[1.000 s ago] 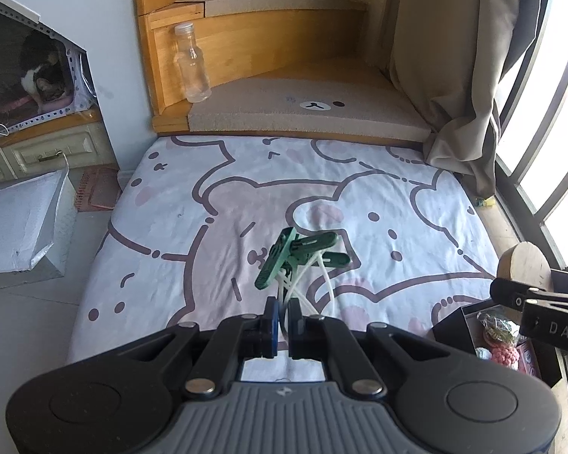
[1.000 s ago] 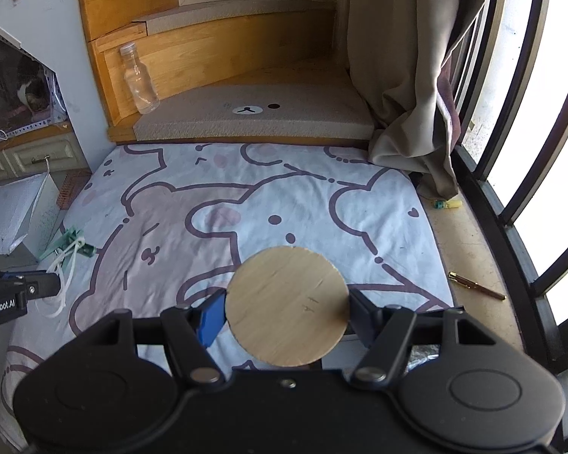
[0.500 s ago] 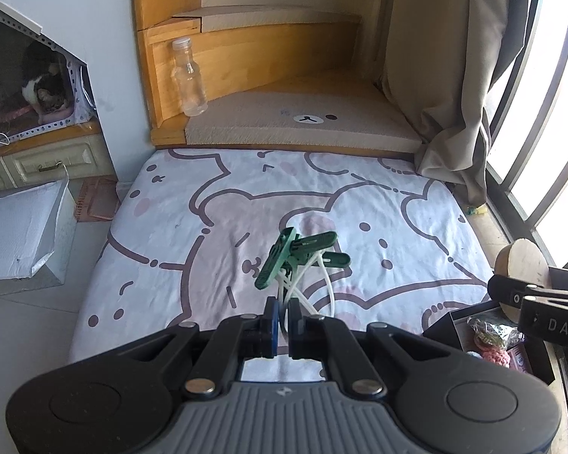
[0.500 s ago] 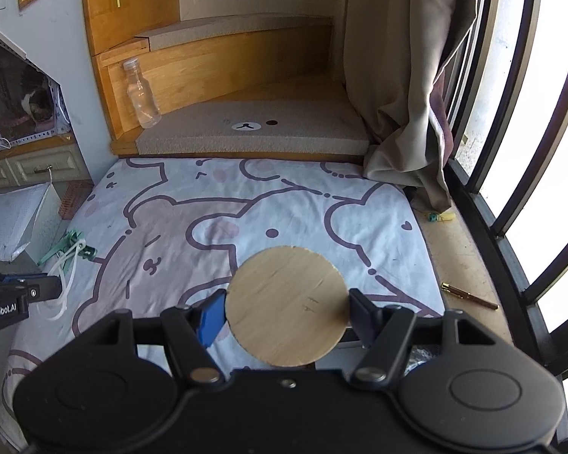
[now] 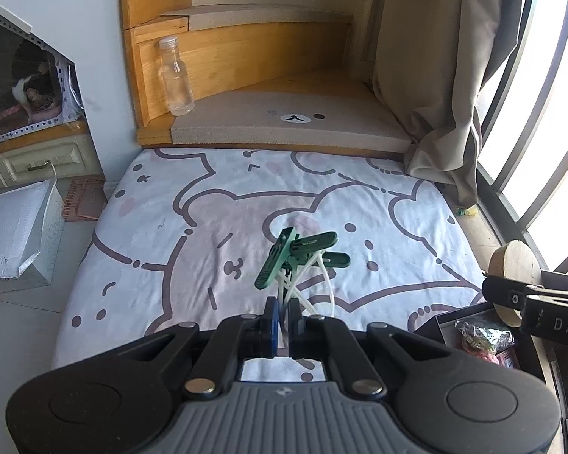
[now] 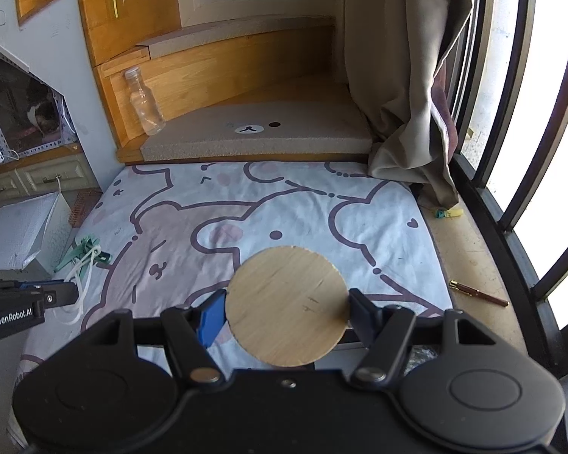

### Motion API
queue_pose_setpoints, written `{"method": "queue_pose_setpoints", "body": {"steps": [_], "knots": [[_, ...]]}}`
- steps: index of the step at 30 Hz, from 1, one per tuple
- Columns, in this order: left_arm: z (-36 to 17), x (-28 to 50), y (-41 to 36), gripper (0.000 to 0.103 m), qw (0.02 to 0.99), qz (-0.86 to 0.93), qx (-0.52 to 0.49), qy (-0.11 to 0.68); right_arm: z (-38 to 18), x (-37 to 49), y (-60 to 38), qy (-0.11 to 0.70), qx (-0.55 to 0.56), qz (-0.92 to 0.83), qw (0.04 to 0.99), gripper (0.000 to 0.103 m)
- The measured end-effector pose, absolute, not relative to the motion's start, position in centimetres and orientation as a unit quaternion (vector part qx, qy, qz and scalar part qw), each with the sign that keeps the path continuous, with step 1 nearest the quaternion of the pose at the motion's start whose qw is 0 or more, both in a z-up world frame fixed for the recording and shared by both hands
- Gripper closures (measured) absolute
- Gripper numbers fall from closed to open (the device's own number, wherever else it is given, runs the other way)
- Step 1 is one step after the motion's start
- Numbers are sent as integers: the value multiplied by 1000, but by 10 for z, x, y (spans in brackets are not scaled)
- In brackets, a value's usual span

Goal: Organize objects
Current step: 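Lift and carry the green clip and wooden disc toward the black box, then lower the wooden disc into the black box and open the right gripper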

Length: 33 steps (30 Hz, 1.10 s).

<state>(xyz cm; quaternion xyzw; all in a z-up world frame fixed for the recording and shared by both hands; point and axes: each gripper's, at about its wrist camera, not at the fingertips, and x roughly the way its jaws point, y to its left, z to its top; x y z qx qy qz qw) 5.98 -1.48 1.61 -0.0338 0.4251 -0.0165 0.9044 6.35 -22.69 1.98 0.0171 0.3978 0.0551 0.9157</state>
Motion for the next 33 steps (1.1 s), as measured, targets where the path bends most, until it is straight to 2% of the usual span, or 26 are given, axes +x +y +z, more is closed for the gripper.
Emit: {"method": "queue_pose_setpoints", "body": {"steps": [12,27,33], "knots": [[7,77,-52,99,902,-52,-27,428,-17,78,-290,441,143,67,883,35],[-5,103,-80,99,897,-68,-23,435,-100,94,-356,501,362,77,782,35],[-14,116,-86,99,893,-70,-16,444,-128,106,-359,533,389,74,748,35]]}}
